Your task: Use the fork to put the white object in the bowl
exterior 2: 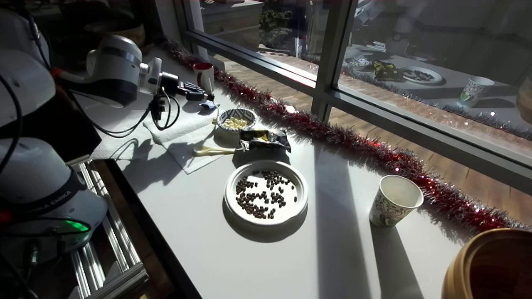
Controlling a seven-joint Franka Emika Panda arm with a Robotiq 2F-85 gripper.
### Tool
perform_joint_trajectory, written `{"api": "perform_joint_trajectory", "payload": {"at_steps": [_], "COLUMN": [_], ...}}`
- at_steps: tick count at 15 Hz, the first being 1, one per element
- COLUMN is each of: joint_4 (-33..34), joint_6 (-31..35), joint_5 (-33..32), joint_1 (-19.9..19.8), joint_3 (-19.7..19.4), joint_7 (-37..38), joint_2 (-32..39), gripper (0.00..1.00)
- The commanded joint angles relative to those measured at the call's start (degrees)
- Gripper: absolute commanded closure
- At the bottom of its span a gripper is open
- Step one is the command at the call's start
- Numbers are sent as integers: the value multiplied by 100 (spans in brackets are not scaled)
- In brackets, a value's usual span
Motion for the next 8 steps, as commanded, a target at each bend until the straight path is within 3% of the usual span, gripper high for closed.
{"api": "perform_joint_trajectory", "payload": {"at_steps": [1, 8], "joint_4": [-20, -11], "joint_6": [71, 234], "joint_5": [-56, -56], "joint_1": [-45, -78], "joint_3": [81, 168], "joint_7": [-54, -163], "joint_2": [30, 40], "gripper": [97, 97]}}
